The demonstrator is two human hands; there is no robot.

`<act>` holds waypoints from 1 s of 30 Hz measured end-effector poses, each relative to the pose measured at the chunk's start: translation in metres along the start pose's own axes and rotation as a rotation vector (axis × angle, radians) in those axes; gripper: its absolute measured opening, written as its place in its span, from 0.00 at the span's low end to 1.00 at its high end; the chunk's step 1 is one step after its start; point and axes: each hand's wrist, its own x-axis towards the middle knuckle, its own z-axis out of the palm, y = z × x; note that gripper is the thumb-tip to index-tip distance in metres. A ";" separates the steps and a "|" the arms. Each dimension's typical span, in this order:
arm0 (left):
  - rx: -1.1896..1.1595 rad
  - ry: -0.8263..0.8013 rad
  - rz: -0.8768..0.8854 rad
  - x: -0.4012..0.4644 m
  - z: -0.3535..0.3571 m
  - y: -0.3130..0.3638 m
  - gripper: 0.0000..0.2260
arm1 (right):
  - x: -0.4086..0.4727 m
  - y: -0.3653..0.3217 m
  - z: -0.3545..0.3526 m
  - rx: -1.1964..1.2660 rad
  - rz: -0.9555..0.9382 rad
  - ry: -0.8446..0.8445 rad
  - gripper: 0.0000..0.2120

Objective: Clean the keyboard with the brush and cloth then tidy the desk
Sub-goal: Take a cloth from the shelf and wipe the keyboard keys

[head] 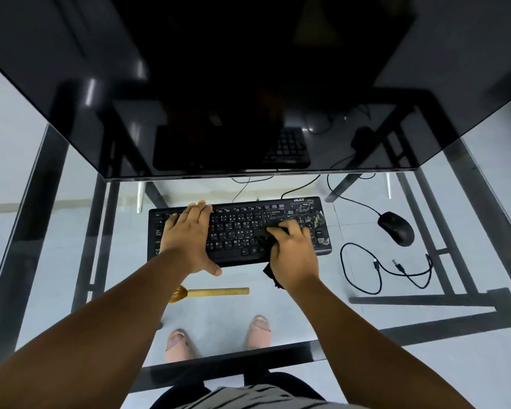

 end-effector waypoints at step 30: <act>-0.087 0.109 -0.058 -0.010 0.006 -0.034 0.62 | 0.005 -0.055 0.017 0.050 -0.136 -0.132 0.20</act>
